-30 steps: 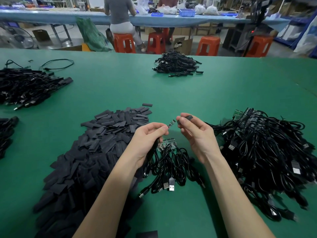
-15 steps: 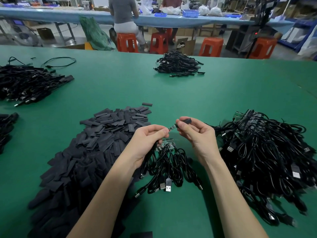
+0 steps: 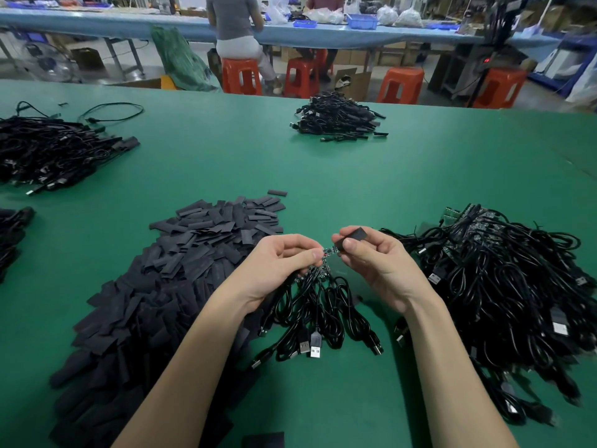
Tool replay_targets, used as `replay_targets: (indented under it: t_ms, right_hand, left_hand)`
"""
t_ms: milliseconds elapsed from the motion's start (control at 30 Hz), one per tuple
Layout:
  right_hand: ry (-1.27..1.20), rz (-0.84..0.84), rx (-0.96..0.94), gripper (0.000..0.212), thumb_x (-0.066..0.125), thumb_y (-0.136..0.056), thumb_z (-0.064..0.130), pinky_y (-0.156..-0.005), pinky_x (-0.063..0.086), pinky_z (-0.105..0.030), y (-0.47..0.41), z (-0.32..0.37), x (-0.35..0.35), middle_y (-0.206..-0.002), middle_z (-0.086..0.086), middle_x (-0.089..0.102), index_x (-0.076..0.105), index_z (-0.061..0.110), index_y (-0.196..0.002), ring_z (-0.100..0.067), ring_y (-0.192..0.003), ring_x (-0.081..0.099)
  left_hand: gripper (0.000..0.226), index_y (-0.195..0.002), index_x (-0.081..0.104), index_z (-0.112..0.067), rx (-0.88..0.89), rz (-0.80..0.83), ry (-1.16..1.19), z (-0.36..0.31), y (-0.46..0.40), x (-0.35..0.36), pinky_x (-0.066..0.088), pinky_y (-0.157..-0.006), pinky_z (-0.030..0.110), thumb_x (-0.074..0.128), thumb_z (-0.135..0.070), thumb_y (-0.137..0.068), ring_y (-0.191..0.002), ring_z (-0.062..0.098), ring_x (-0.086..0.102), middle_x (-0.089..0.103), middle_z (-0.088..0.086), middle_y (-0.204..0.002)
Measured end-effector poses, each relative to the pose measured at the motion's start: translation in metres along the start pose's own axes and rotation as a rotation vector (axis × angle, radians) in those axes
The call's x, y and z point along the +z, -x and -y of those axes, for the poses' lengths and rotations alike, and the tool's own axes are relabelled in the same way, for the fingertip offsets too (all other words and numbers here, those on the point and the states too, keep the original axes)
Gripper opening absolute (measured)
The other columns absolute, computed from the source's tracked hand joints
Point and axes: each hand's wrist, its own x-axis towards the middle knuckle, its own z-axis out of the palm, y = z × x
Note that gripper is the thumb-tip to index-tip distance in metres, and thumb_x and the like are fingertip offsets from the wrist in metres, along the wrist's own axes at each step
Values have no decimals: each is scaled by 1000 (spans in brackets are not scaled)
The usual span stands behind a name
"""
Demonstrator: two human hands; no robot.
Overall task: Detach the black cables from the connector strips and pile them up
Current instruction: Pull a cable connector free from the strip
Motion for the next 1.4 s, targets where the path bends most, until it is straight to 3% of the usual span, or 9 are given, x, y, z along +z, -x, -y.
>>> replay_targets:
  t_ms: [367, 500, 600, 800, 1000, 1167, 1400]
  right_hand:
    - [104, 91, -10, 18, 81, -70, 11, -74, 57, -18, 3, 3, -5, -95, -8, 78, 82, 19, -86, -12, -83, 74]
    - [78, 74, -129, 19, 83, -68, 15, -78, 56, -19, -1, -3, 2, -96, -7, 78, 81, 20, -86, -11, -86, 72]
    - [112, 43, -171, 19, 84, -69, 16, -79, 56, -21, -2, -9, 7, -93, -7, 77, 81, 18, -87, -13, -83, 71]
    - [49, 38, -121, 20, 82, -70, 13, -76, 57, -21, 0, -9, 7, -95, -11, 77, 80, 13, -90, -17, -84, 73]
    - [-85, -131, -68, 13, 80, -71, 10, -75, 58, -20, -5, -15, 9, -92, -14, 76, 80, 10, -84, -17, -79, 74]
    - [-104, -176, -44, 13, 81, -72, 13, -75, 58, -19, -8, -17, 7, -95, -14, 76, 80, 9, -84, -17, -81, 74]
    - [-79, -157, -35, 13, 82, -74, 15, -75, 58, -19, -9, -16, 8, -96, -13, 76, 80, 9, -86, -16, -83, 73]
  left_hand:
    - [5, -90, 74, -13, 13, 41, -38, -2, 2, -3, 48, -67, 14, 71, -9, -91, -66, 6, 60, 73, 1, -78]
    - [8, -87, 75, -15, 10, -15, 91, -2, 0, 0, 47, -64, 16, 76, -21, -81, -61, 7, 55, 73, 2, -77]
    - [5, -86, 76, -18, 42, -30, 41, -2, 0, 1, 47, -64, 13, 76, -23, -84, -62, 4, 56, 74, 2, -78]
    - [4, -92, 74, -23, 103, -38, -1, 0, -2, 3, 53, -68, 20, 74, -19, -91, -66, 11, 63, 75, 3, -80]
    - [13, -86, 74, -21, 223, -63, -128, 1, -1, -7, 54, -78, 19, 81, -11, -83, -79, 11, 70, 74, -2, -83]
    - [12, -89, 75, -15, 227, -83, -104, 3, -2, -2, 56, -76, 20, 80, -5, -83, -77, 15, 74, 77, 4, -83]
    - [16, -83, 80, -25, 254, -103, -122, 1, 1, -1, 57, -74, 20, 83, -10, -81, -77, 17, 76, 78, 3, -82]
